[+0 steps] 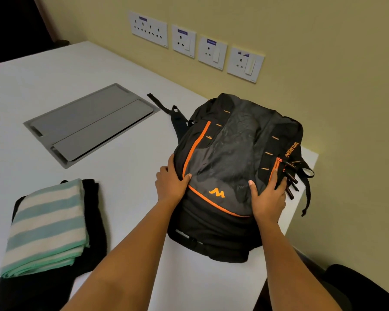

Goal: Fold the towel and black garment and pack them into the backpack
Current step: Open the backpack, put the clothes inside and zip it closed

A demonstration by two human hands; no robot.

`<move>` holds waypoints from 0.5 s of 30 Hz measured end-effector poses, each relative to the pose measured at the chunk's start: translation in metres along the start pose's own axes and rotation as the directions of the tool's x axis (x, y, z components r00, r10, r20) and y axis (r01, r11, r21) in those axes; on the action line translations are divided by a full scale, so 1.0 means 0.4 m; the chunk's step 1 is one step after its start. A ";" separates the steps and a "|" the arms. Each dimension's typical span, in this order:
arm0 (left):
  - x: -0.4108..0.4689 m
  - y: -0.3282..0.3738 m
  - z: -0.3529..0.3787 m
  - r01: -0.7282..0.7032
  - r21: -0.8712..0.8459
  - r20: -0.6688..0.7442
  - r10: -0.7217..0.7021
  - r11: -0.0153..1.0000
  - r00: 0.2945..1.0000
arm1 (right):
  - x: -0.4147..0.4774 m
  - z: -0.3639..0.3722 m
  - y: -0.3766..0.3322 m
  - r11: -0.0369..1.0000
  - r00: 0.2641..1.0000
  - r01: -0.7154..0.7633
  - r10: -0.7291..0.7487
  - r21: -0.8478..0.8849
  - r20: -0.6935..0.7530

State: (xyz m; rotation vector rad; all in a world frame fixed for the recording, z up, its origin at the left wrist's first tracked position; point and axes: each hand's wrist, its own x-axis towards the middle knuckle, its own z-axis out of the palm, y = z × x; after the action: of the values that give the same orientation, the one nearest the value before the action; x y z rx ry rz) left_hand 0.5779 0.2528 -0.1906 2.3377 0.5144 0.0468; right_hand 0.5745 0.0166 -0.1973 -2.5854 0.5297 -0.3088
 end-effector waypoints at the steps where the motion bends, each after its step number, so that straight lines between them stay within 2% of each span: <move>1: -0.011 -0.006 -0.001 0.015 -0.001 -0.014 -0.015 1.000 1.000 | -0.002 -0.001 0.000 1.000 1.000 0.022 -0.022 0.007 0.013; 8: -0.150 -0.065 -0.052 0.149 -0.051 -0.170 -0.155 0.988 0.973 | -0.047 -0.003 -0.022 0.973 0.967 0.211 -0.222 0.094 0.128; 15: -0.276 -0.118 -0.062 0.255 -0.064 -0.330 -0.261 0.965 0.907 | -0.049 0.024 -0.056 0.906 0.880 0.345 -0.403 0.244 0.253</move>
State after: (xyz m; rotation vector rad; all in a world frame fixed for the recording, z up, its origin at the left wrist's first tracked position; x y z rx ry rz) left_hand 0.4554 0.2583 -0.1914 2.2311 0.9856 0.3303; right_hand 0.5669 0.0469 -0.1967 -2.4656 -0.1130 -0.0836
